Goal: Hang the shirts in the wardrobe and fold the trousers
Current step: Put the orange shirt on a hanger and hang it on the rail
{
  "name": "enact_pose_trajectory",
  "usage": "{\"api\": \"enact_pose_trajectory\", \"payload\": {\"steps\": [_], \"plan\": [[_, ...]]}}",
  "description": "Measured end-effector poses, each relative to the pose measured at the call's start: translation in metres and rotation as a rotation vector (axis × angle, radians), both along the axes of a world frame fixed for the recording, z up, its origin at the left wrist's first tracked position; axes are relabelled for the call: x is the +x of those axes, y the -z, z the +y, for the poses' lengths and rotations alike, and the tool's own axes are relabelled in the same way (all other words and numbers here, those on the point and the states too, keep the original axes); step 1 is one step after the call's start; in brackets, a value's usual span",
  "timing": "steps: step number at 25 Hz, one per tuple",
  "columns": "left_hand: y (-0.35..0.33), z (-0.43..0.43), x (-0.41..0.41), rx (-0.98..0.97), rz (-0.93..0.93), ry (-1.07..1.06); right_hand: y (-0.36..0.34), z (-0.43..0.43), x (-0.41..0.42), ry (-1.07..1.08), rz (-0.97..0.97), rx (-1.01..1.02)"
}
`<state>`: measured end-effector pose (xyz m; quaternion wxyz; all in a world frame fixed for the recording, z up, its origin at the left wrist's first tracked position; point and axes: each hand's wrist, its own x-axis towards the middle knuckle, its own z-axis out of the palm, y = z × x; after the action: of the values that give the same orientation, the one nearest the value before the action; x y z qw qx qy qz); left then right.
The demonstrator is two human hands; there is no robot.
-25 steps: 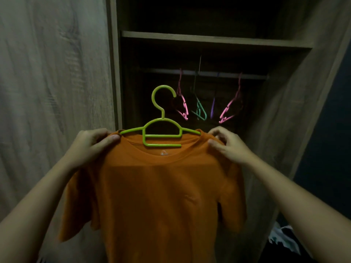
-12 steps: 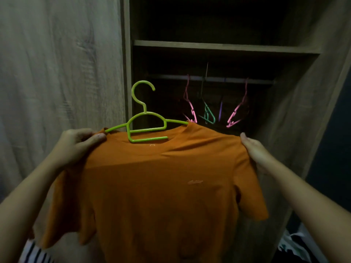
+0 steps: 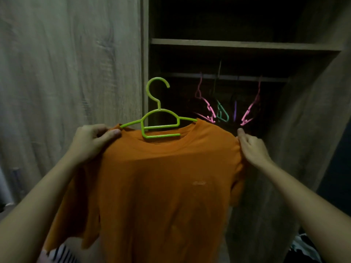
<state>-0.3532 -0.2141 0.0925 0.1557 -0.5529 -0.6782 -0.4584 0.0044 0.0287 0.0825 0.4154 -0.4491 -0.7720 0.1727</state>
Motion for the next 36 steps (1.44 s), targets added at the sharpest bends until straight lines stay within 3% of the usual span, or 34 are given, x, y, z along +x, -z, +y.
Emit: {"api": "enact_pose_trajectory", "payload": {"steps": [2,4,6,9,12,15,18,21,23,30,36], "plan": [[-0.002,0.001,0.008,-0.007,0.041,0.006,-0.003,-0.016,-0.02,0.109,-0.06,0.205],[0.0,0.007,0.02,-0.036,0.078,-0.011,-0.015,-0.048,-0.047,-0.156,-0.008,0.3],[0.004,0.013,0.033,-0.076,0.104,-0.095,-0.028,-0.084,-0.079,-0.435,-0.002,0.086],[0.007,0.026,0.06,-0.12,0.166,-0.26,-0.039,-0.104,-0.12,-0.639,0.149,-0.526],[0.003,0.044,0.098,-0.144,0.202,-0.392,-0.045,-0.083,-0.145,-0.627,0.293,-0.686],[-0.01,0.059,0.119,-0.294,0.144,-0.406,-0.045,-0.051,-0.159,-0.569,0.257,-0.582],[-0.017,0.068,0.13,-0.426,0.043,-0.178,-0.051,-0.014,-0.169,-0.61,0.159,-0.529],[-0.013,0.08,0.149,-0.325,-0.207,0.121,-0.068,0.021,-0.175,-0.657,0.205,-0.494],[-0.011,0.108,0.159,-0.27,-0.284,0.186,-0.086,0.048,-0.183,-0.665,0.236,-0.517],[-0.029,0.216,0.143,-0.117,-0.316,0.28,-0.128,0.12,-0.225,-0.563,0.183,-0.337],[-0.04,0.267,0.12,-0.034,-0.327,0.29,-0.144,0.148,-0.242,-0.532,0.174,-0.363]]}}
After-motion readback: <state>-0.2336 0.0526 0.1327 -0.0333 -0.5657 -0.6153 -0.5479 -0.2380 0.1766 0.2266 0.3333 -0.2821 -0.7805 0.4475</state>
